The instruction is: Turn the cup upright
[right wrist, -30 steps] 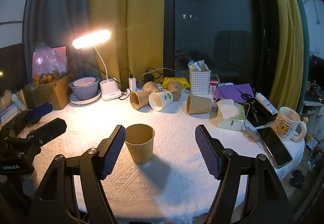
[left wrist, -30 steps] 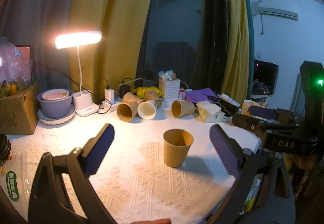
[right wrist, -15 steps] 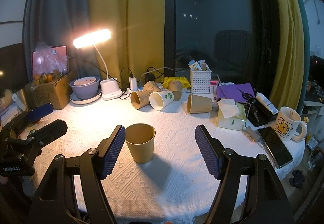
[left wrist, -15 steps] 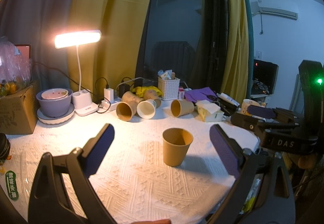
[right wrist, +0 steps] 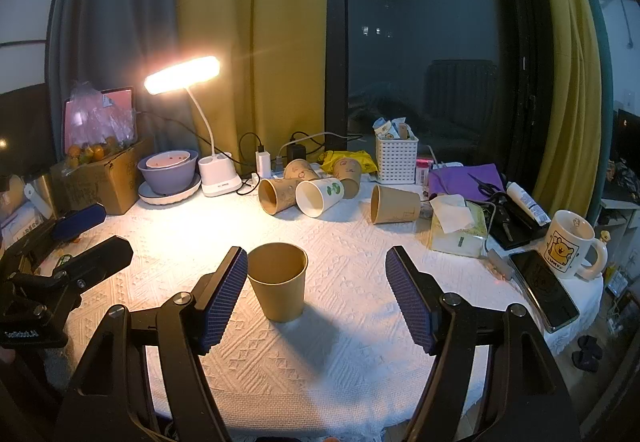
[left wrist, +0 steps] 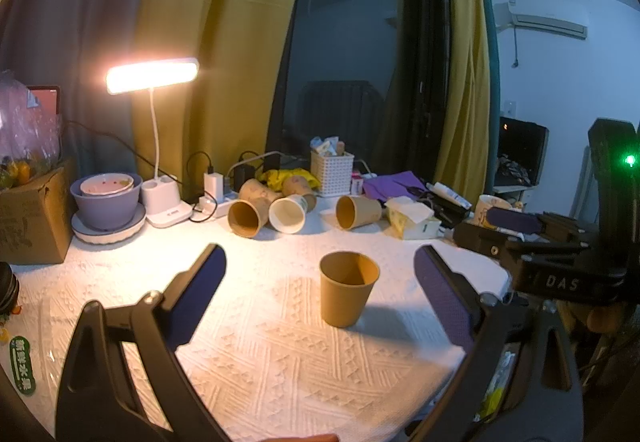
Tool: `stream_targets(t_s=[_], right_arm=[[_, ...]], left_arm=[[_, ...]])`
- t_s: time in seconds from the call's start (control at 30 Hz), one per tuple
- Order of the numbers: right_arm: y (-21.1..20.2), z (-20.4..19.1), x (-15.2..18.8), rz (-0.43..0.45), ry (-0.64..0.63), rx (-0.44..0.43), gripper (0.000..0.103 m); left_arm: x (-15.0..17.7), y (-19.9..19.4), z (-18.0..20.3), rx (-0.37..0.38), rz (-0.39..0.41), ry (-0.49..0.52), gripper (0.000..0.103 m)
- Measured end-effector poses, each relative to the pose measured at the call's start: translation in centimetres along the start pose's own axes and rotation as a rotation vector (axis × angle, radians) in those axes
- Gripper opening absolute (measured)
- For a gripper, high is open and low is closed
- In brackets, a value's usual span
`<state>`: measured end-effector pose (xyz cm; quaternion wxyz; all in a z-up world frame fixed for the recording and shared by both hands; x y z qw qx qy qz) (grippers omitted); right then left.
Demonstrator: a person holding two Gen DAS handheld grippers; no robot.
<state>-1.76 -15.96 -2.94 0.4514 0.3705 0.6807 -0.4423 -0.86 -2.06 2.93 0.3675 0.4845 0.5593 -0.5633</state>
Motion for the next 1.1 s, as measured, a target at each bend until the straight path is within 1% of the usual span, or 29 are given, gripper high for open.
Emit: stream_targets(t_s=[0.93,1.1], right_arm=[[0.04,-0.01,-0.02,0.001,0.001,0.0,0.074],[0.09,-0.01,0.02,-0.002,0.0,0.0,0.074]], left_arm=[[0.02,-0.05,0.13,0.002,-0.001,0.0,0.096],[0.04,-0.27,0.31,0.013,0.015,0.004,0.096]])
Point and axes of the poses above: each gripper's, at about its wrist camera, not at the fingertips, and y roughly the way its jaws point, z to its right, x to its underside, the point moved 4 cm from there along y, roughly the way its jaws point, and after that the axes turned 13 degrees about y, right-handed, at the moved point
